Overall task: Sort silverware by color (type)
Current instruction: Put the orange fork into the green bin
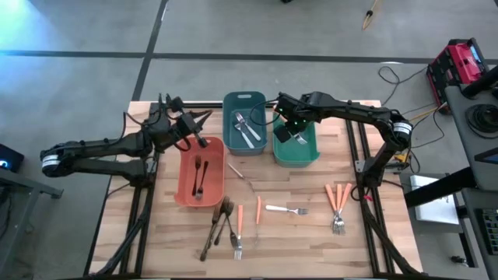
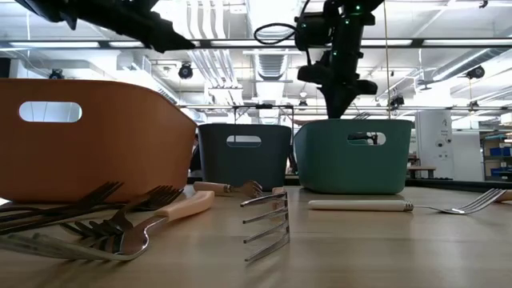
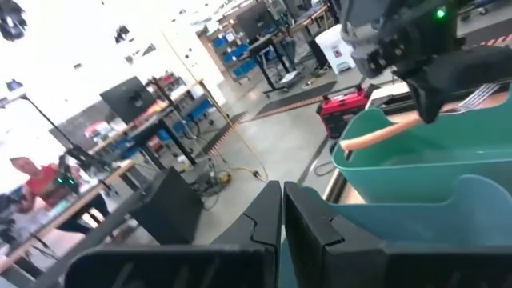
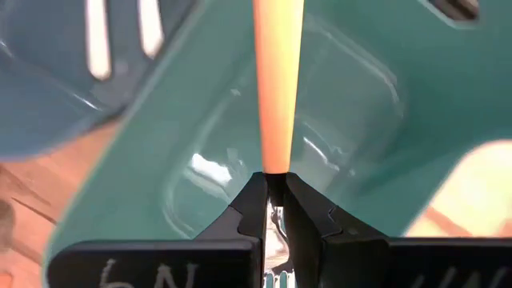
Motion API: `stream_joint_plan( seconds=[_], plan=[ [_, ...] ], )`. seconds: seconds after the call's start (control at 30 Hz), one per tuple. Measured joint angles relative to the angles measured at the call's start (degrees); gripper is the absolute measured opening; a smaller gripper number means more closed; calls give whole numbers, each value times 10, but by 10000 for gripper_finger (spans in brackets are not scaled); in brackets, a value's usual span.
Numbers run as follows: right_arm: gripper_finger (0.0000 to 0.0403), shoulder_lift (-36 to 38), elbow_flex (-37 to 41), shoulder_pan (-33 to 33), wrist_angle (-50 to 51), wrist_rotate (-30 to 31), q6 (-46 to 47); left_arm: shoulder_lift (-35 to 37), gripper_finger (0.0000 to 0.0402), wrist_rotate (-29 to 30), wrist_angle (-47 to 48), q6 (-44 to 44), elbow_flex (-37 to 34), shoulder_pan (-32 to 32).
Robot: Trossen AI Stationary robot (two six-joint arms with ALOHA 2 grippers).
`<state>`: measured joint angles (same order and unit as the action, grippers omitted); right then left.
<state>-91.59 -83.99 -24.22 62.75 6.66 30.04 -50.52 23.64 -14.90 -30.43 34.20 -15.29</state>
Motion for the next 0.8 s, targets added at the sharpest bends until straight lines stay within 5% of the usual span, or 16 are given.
stream_joint_plan(
  seconds=[0.27,0.8],
  plan=[
    [18,0,14,10,63,10,55,0,0,0,6,-25,15,-7],
    [18,-1,140,8,-73,17,114,0,0,0,9,-34,14,-19]
  ],
)
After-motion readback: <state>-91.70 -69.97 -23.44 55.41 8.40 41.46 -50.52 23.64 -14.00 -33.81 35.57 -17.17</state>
